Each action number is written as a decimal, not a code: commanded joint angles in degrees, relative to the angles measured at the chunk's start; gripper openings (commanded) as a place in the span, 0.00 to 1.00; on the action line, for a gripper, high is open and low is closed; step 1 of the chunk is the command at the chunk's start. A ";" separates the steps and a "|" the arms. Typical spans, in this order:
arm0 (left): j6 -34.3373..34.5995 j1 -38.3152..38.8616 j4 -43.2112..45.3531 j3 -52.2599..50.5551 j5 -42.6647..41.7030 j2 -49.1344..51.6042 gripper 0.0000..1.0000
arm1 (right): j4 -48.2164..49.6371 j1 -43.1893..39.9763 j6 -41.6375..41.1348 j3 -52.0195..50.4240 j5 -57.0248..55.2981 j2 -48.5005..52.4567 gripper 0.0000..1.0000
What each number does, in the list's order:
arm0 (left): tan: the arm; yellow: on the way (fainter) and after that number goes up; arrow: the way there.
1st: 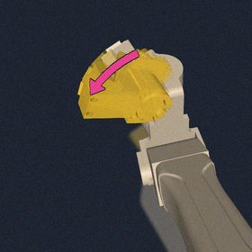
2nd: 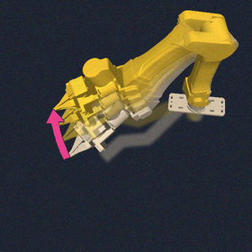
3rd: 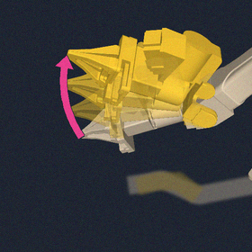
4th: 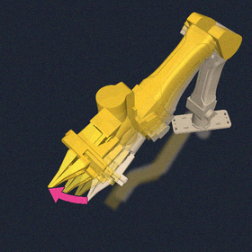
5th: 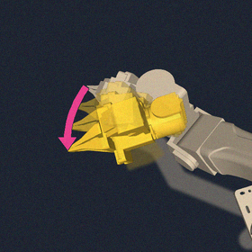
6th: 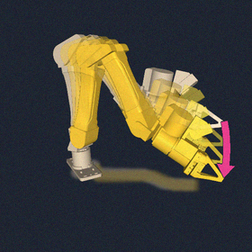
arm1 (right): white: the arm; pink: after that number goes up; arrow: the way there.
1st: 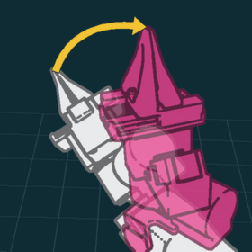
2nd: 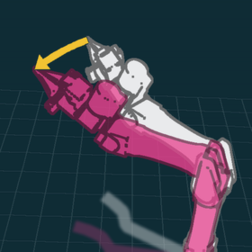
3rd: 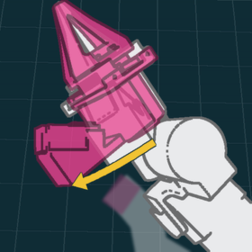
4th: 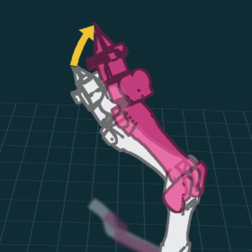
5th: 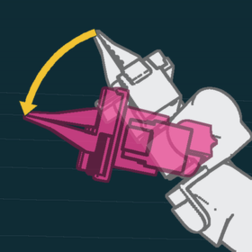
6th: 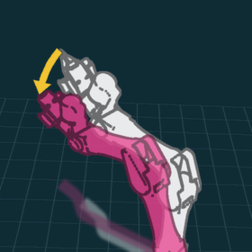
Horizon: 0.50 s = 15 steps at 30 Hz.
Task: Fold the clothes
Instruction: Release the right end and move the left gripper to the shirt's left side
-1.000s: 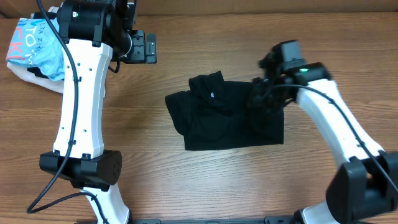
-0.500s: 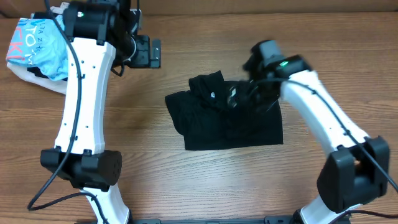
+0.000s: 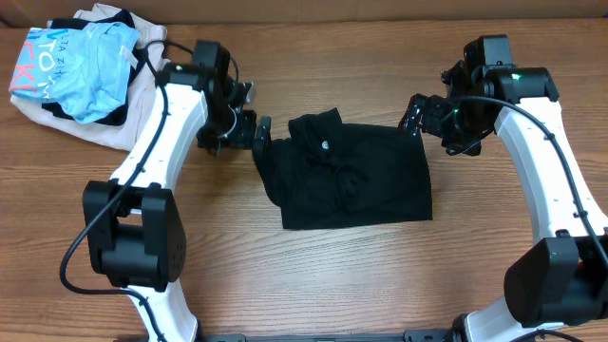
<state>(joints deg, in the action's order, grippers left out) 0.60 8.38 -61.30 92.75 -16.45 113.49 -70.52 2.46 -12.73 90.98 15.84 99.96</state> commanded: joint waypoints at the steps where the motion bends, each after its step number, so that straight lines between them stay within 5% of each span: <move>1: -1.75 0.50 6.56 -7.61 -8.15 -0.35 1.00 | 0.74 0.09 0.72 0.92 -0.50 -1.07 1.00; 12: 3.96 5.95 17.05 -17.99 -7.39 -0.35 0.88 | 1.29 0.09 0.72 0.92 -0.55 -1.05 1.00; 15: 5.25 7.80 17.88 -18.78 -3.48 -0.35 0.68 | 1.22 0.09 0.72 0.92 -0.52 -1.05 1.00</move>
<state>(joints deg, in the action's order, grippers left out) 3.81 14.44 -43.97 75.02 -22.85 113.47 -69.54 2.46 -12.36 90.98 15.64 99.96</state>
